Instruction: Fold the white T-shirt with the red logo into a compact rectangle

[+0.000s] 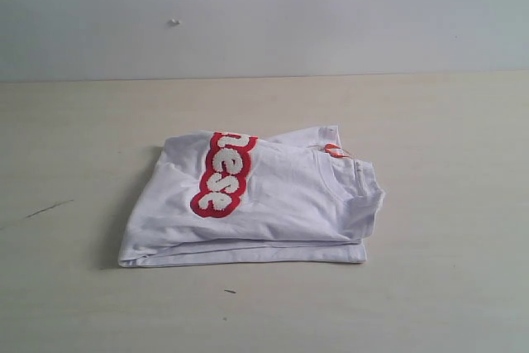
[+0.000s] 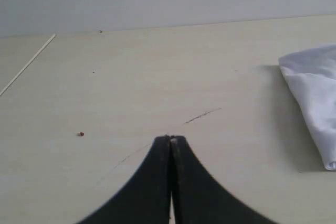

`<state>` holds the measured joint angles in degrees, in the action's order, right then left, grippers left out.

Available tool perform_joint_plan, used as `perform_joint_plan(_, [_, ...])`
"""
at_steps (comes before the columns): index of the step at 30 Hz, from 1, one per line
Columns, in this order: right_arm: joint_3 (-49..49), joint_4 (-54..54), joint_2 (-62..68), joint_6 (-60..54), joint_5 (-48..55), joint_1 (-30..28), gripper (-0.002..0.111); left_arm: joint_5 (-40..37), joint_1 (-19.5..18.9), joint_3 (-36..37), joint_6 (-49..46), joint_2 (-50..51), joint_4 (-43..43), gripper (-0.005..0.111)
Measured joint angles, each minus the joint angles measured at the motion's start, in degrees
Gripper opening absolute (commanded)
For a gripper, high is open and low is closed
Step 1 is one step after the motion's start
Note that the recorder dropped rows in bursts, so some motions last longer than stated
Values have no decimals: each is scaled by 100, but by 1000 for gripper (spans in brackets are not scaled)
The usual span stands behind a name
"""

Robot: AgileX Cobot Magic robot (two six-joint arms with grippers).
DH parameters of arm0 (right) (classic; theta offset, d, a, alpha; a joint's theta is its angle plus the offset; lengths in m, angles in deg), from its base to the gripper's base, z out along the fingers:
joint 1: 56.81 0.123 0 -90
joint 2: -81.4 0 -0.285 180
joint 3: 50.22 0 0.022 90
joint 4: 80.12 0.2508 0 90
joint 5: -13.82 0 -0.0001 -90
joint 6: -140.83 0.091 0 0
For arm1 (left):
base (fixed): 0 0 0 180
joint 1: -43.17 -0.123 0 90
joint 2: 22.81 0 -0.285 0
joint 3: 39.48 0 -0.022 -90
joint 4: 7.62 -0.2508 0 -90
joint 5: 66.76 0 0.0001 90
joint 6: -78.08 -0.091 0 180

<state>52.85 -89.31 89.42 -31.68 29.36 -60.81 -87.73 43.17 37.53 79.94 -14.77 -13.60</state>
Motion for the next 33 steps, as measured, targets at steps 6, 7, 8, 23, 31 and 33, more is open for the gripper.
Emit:
perform_joint_plan(6, [0,-22,0,0,0,0,0,0,0,0,0,0,0,0])
perform_joint_plan(7, [0,-36,0,0,0,0,0,0,0,0,0,0,0,0])
perform_joint_plan(8, [0,-36,0,0,0,0,0,0,0,0,0,0,0,0])
perform_joint_plan(23, [0,-99,0,0,0,-232,0,0,0,0,0,0,0,0])
perform_joint_plan(31, [0,-106,0,0,-13,-374,0,0,0,0,0,0,0,0])
perform_joint_plan(33, [0,-106,0,0,-13,-374,0,0,0,0,0,0,0,0])
